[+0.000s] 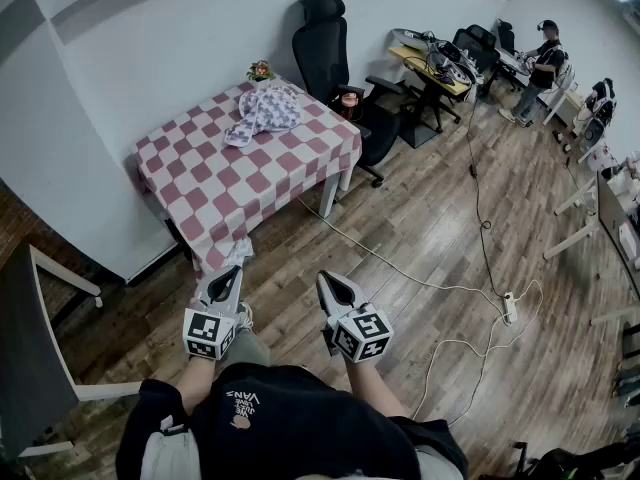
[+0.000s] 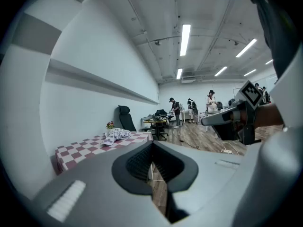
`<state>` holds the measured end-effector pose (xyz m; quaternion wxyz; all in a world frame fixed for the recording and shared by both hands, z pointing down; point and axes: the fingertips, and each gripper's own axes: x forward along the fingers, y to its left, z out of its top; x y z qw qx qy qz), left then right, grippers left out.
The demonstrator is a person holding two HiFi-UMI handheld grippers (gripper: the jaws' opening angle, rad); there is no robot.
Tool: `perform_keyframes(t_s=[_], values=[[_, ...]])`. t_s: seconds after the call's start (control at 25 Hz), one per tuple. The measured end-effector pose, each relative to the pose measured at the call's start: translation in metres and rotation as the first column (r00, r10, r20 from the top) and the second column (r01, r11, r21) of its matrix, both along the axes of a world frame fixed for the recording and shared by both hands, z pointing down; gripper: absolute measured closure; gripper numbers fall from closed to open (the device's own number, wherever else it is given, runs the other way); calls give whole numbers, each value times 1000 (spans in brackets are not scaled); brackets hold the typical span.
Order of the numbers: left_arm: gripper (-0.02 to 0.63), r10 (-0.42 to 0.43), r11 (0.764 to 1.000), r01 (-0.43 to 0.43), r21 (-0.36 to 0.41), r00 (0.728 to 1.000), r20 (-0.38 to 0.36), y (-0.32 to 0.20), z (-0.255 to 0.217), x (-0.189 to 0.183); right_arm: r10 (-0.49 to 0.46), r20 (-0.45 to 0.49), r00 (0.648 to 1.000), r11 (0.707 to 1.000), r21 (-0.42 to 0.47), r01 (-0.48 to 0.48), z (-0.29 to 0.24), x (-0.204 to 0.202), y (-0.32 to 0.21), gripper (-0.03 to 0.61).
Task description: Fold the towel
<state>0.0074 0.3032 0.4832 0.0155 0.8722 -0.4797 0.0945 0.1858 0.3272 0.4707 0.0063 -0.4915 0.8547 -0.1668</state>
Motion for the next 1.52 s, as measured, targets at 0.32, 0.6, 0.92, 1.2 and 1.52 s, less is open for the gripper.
perform_keyframes(t_s=[0.32, 0.6, 0.92, 1.2, 1.52], values=[[570, 110, 994, -110, 9, 994, -5, -89, 1, -38, 87, 69, 994, 996, -18, -86, 4, -42, -97, 558], [422, 152, 988, -153, -10, 988, -33, -180, 6, -81, 168, 21, 986, 984, -56, -166, 14, -76, -196, 453], [399, 198, 979, -199, -35, 979, -38, -246, 12, -119, 215, 21, 976, 973, -89, -212, 18, -112, -253, 439], [397, 228, 970, -231, -75, 973, -41, -277, 31, -110, 229, 16, 973, 967, -118, -226, 31, -110, -282, 439], [397, 167, 982, -168, -90, 986, -24, -332, 39, -95, 180, 10, 984, 976, -128, -178, 36, -85, -352, 437]])
